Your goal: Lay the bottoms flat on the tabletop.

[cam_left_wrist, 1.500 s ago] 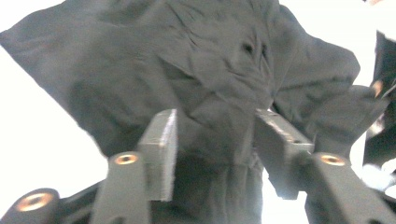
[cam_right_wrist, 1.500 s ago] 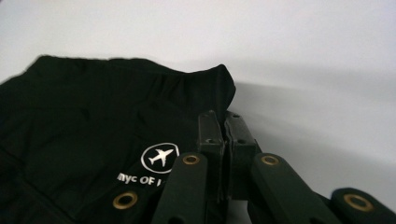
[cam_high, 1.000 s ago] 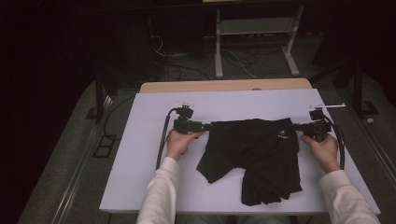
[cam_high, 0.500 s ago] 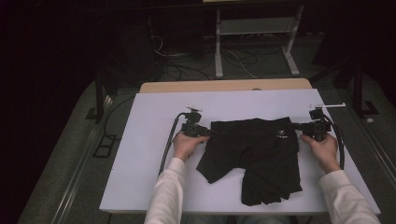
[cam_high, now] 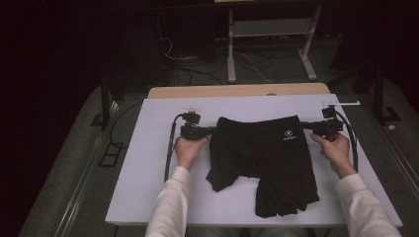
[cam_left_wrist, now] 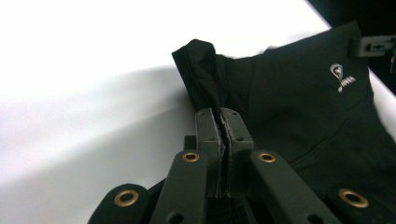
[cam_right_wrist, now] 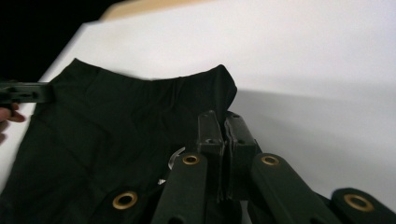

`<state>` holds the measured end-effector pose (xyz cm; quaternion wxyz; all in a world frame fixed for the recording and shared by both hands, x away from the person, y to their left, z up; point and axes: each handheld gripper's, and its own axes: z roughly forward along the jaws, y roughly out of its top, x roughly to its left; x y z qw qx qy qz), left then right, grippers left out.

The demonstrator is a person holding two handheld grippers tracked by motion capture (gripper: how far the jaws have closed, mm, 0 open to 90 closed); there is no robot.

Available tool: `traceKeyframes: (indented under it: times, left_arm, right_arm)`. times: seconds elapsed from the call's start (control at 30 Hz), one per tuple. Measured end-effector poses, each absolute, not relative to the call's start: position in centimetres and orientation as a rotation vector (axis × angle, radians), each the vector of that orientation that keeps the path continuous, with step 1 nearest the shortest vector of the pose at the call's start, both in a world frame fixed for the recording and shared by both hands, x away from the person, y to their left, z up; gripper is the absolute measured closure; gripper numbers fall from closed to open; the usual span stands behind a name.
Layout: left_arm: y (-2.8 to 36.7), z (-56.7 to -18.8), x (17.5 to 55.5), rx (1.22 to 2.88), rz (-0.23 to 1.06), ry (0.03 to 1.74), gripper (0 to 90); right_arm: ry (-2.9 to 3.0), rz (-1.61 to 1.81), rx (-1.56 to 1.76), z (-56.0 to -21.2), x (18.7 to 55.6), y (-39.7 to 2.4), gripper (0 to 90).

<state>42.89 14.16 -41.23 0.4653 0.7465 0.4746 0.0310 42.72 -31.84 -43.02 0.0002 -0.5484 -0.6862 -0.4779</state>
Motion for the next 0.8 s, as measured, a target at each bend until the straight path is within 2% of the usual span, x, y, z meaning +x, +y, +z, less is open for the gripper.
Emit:
traceKeyframes:
  times: [0.37,0.6,0.8]
  left_arm:
    - [17.2,-36.8,45.4,1.767,0.241,1.158,86.8]
    - [17.8,-35.9,48.1,1.73,0.259,1.171,86.8]
    - [17.9,-34.5,49.0,1.731,0.291,1.164,86.8]
  right_arm:
    - [-2.158,-1.584,-1.652,-38.4,48.4,-28.2,85.8]
    - [-2.038,-1.644,-1.69,-38.1,50.9,-28.2,85.8]
    - [-2.051,-1.644,-1.705,-37.7,52.0,-28.3,85.8]
